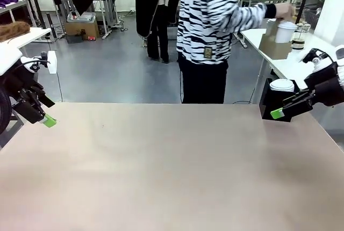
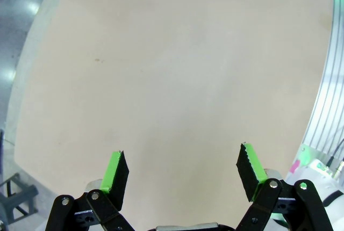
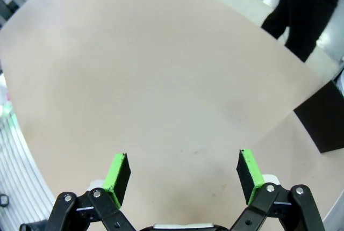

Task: Pour a drink into a cup and package it in a carrier.
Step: Insert the held 600 ml Paper Cup into the Cup Carrier.

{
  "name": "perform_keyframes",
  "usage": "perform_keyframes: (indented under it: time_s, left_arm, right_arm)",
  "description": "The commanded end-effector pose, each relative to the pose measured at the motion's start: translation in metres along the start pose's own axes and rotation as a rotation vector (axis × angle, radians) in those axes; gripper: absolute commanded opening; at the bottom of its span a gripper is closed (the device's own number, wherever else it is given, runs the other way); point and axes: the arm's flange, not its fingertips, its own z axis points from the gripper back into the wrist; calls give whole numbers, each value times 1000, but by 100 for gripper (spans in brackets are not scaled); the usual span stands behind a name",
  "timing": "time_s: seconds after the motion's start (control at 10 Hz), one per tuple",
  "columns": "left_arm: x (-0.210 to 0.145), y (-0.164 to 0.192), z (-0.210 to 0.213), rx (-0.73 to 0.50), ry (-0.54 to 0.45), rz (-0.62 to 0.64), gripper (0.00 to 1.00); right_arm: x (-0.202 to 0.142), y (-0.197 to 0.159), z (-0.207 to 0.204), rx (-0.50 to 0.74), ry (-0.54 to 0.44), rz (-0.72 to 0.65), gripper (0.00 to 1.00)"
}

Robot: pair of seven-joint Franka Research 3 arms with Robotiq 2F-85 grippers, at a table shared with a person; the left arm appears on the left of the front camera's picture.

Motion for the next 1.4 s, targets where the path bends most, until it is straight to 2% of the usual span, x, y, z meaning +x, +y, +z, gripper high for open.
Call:
perform_keyframes:
  time_s: [0.0,1.3]
  left_arm:
    - [1,0,0,4,-14,13,100]
    - [1,0,0,4,-14,13,100]
  right_arm:
    - [-2,-3,-2,17,-34,14,100]
    - [-2,-3,-2,17,-34,14,100]
